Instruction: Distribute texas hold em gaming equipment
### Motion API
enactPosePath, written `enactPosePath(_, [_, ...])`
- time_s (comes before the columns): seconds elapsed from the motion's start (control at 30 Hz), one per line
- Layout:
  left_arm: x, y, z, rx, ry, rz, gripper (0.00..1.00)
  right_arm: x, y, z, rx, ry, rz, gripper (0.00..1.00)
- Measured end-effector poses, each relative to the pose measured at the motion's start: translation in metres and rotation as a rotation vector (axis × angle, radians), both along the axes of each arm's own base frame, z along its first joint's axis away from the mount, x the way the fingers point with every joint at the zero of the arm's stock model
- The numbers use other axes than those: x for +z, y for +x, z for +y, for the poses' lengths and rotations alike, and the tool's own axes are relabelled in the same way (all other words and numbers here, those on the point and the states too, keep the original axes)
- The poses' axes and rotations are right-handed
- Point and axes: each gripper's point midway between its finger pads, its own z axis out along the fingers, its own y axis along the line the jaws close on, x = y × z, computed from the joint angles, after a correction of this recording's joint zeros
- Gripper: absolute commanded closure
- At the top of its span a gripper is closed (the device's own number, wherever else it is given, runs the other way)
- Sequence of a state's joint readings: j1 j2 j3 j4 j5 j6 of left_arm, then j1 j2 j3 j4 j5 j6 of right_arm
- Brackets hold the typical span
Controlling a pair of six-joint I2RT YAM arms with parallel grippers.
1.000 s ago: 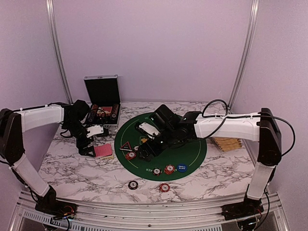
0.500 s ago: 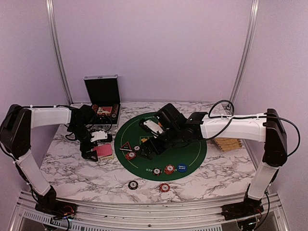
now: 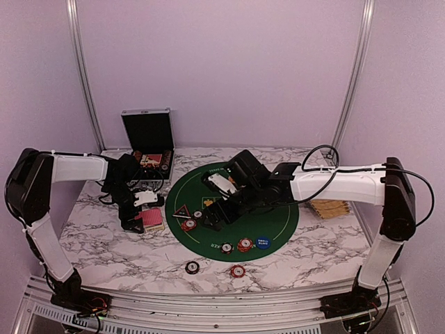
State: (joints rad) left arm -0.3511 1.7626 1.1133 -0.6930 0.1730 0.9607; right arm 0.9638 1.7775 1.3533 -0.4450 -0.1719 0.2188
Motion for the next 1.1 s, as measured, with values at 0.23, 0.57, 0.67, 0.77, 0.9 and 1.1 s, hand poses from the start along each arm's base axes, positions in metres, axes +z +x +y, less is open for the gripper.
enactPosePath(0.23, [-0.003, 0.005, 0.0, 0.009, 0.014, -0.016, 0.01, 0.005, -0.002, -0.003, -0.004, 0.008, -0.003, 0.01])
enactPosePath(0.57, [-0.01, 0.011, 0.001, 0.008, 0.03, -0.039, 0.01, -0.001, -0.004, -0.007, -0.013, -0.001, 0.01, 0.01])
enactPosePath(0.67, [-0.013, 0.009, 0.001, 0.006, 0.033, -0.033, 0.01, -0.002, -0.005, -0.008, -0.014, -0.003, 0.012, 0.01])
enactPosePath(0.77, [-0.015, 0.008, 0.002, -0.001, 0.035, -0.03, 0.01, -0.004, -0.005, -0.009, -0.015, -0.005, 0.015, 0.01])
enactPosePath(0.9, [-0.015, 0.008, 0.002, -0.013, 0.04, -0.035, 0.01, -0.003, -0.005, -0.008, -0.014, -0.004, 0.015, 0.01])
enactPosePath(1.1, [-0.015, 0.009, 0.003, -0.029, 0.046, -0.043, 0.01, -0.003, -0.005, -0.009, -0.014, -0.004, 0.016, 0.01])
